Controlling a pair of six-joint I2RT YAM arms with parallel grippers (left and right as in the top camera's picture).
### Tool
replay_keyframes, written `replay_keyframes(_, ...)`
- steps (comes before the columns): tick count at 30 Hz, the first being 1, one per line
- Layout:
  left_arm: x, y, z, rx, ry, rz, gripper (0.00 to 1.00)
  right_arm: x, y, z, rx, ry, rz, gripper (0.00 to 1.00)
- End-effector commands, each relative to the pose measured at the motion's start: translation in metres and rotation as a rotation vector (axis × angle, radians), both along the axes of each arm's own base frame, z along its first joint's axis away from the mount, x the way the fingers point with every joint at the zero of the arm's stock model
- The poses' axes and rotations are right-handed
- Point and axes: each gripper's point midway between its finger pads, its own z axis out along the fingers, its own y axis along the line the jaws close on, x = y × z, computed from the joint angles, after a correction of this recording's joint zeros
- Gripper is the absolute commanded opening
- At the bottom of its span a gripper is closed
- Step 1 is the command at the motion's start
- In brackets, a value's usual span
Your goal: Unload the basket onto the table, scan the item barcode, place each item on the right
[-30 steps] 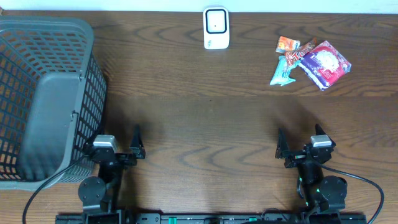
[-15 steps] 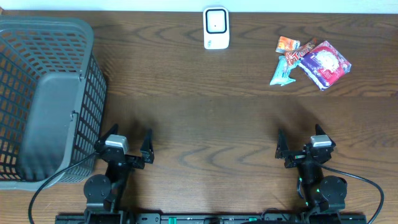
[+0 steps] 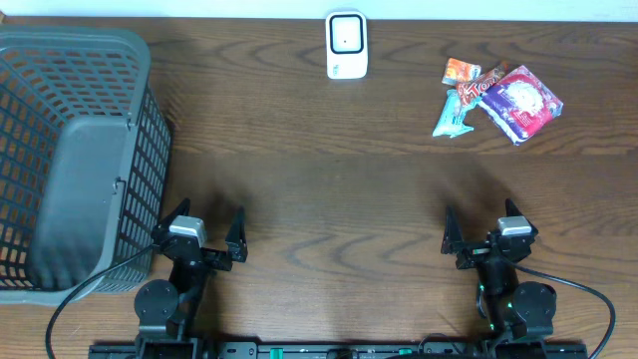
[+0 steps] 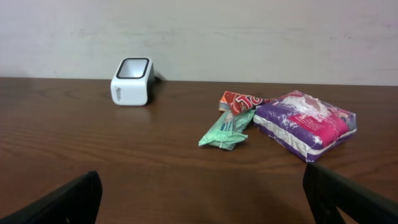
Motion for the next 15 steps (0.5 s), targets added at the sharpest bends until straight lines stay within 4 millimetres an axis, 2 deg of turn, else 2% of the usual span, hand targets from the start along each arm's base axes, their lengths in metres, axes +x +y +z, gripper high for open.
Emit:
replay_keyframes(1, -0.002, -0.004, -0.014, 0.004, 0.047, -0.021, 0.98, 0.000, -0.001, -0.001, 0.010, 0.001, -0.007, 0.99)
replay_keyframes(9, -0.002, -0.003, -0.014, 0.008, 0.047, -0.018, 0.98, 0.000, -0.001, -0.001, 0.010, 0.001, -0.007, 0.99)
replay_keyframes(15, 0.003, 0.038, -0.020, 0.096, 0.063, 0.214, 0.98, 0.000, -0.001, -0.001, 0.010, 0.001, -0.007, 0.99)
